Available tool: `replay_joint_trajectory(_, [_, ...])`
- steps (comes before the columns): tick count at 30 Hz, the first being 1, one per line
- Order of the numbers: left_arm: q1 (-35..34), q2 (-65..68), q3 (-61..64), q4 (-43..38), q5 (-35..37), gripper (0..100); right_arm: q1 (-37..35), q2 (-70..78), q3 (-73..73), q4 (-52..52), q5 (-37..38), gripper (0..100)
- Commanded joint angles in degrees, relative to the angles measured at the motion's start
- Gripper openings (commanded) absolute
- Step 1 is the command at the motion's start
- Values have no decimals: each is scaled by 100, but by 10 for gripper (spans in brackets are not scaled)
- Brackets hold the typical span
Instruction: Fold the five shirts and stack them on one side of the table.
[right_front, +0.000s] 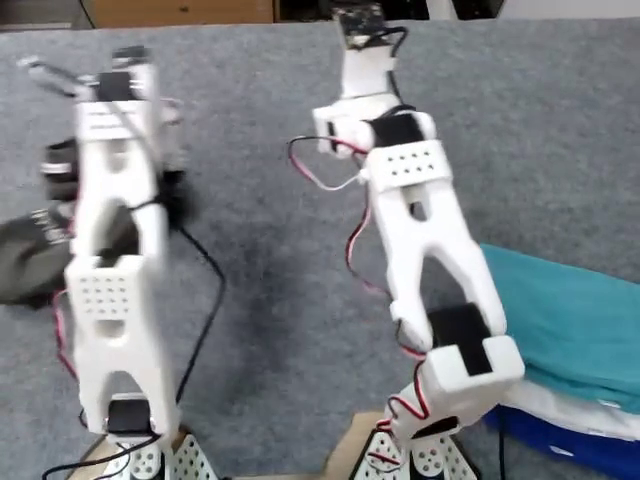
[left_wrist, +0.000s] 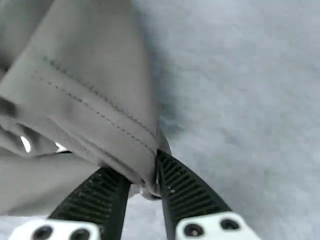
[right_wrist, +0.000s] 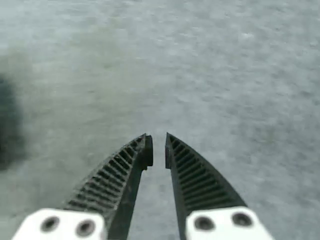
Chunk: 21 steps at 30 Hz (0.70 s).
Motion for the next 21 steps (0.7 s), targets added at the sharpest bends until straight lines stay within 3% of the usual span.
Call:
replay_joint_trajectory(1, [870, -541, -53, -79, 378, 18, 453, 75, -321, -185, 88, 63])
replay_joint_trajectory(7, [1204, -532, -158, -264, 677, 35, 831, 84, -321, -202, 97, 66])
replay_joint_trajectory(11, [1222, -602, 62, 79, 695, 239, 796, 110, -409, -167, 97, 141])
replay_joint_trajectory(13, [1011, -831, 158, 70, 791, 311, 611, 119, -497, -167, 97, 221])
replay_joint_trajectory(16, [484, -1411, 158, 62, 826, 314, 224, 127, -637, -167, 97, 309])
replay_joint_trajectory(21, [-879, -2281, 229, 62, 545, 314, -725, 145, -1024, -167, 88, 312])
